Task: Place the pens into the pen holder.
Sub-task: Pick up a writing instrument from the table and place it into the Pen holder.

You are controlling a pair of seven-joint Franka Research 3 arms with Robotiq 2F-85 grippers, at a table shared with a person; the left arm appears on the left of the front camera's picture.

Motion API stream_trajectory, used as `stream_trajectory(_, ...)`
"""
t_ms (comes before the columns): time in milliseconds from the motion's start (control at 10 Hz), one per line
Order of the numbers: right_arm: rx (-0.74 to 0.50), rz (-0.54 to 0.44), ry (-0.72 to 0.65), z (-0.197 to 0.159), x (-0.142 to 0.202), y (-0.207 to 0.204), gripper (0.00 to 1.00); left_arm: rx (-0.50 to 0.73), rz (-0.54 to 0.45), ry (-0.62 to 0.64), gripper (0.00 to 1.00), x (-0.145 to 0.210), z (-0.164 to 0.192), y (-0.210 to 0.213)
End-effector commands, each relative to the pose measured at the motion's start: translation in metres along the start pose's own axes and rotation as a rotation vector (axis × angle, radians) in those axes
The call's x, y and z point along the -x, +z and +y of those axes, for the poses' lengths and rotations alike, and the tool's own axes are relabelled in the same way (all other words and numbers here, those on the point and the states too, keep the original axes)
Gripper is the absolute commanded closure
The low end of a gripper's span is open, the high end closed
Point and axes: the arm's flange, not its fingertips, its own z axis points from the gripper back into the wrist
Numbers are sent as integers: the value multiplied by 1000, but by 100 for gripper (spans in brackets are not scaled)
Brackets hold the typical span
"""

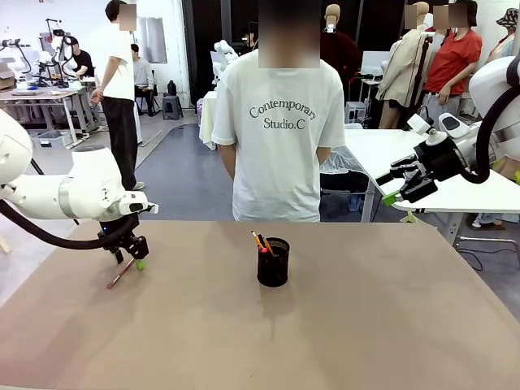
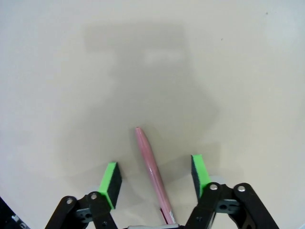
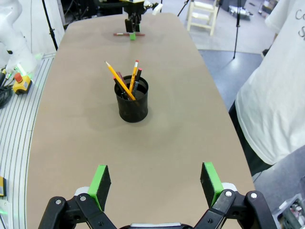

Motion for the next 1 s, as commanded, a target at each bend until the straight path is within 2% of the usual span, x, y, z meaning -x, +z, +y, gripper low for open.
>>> stream_trajectory(0, 3, 15, -11, 0, -3, 0, 0, -21, 25, 14, 74, -5, -2, 2)
stream_trajectory(100, 3, 15, -11, 0, -3, 0, 0, -23, 28, 14, 93, -5, -2, 2)
stream_trajectory(200, 3, 15, -11, 0, -3, 0, 0, -24, 30, 15, 100, -5, -3, 2)
stream_trajectory(700, 3, 15, -11, 0, -3, 0, 0, -11, 24, 19, 100, 0, -6, 8)
stream_trajectory(800, 3, 15, -11, 0, -3, 0, 0, 59, 14, 10, 100, 2, -11, 15)
stream_trajectory(900, 3, 15, -11, 0, -3, 0, 0, 254, -31, -8, 100, 6, -19, 31)
